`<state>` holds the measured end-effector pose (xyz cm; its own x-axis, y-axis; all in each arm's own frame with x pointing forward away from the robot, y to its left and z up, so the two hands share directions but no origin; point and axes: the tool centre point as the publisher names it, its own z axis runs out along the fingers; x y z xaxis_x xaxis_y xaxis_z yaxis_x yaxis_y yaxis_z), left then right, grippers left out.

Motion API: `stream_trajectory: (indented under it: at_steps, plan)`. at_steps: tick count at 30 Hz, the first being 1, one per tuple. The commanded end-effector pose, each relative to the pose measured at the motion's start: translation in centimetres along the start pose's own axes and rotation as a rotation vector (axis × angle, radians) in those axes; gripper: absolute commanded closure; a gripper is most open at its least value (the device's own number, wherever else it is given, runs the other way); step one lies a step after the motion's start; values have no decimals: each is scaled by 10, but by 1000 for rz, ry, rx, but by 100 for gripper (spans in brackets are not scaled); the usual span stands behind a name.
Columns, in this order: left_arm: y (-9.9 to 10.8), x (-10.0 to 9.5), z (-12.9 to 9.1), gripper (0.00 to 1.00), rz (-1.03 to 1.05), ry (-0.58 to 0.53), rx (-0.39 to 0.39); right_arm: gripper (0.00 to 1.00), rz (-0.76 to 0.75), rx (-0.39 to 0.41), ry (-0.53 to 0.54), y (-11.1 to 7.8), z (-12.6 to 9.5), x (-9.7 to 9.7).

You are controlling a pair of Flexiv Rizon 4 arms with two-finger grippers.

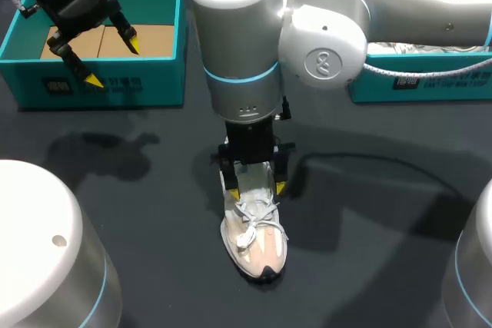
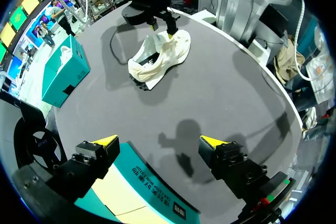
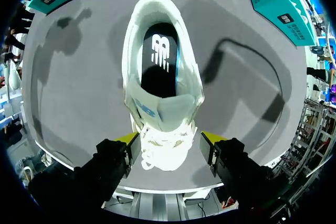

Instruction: Take the shoe out of the shoebox, open the shoe tongue, remove and reinsert the insole, then place the shoe into the shoebox

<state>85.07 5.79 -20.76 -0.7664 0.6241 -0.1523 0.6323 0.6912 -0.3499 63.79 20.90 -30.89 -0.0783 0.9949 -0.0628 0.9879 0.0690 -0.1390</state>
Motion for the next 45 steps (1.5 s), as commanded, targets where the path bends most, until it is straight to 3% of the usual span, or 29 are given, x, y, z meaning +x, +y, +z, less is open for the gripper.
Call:
stream_trajectory:
  at_steps: [1,4,12,23,38,41,45]
  plan:
    - [0,0,0,0,1,2,-1,38,16,-45,22,-22,-9,-10]
    - [0,0,0,0,1,2,-1,50,20,-55,28,-31,-13,-9]
    - [0,0,0,0,1,2,-1,58,8,-79,23,-38,-18,0]
    - [0,0,0,0,1,2,-1,63,-98,-103,-18,7,-17,22]
    - [0,0,0,0,1,2,-1,72,-156,-86,62,58,16,8]
    - [0,0,0,0,1,2,-1,72,-163,-73,68,61,17,8]
    - [0,0,0,0,1,2,-1,72,-156,-115,14,48,-4,7]
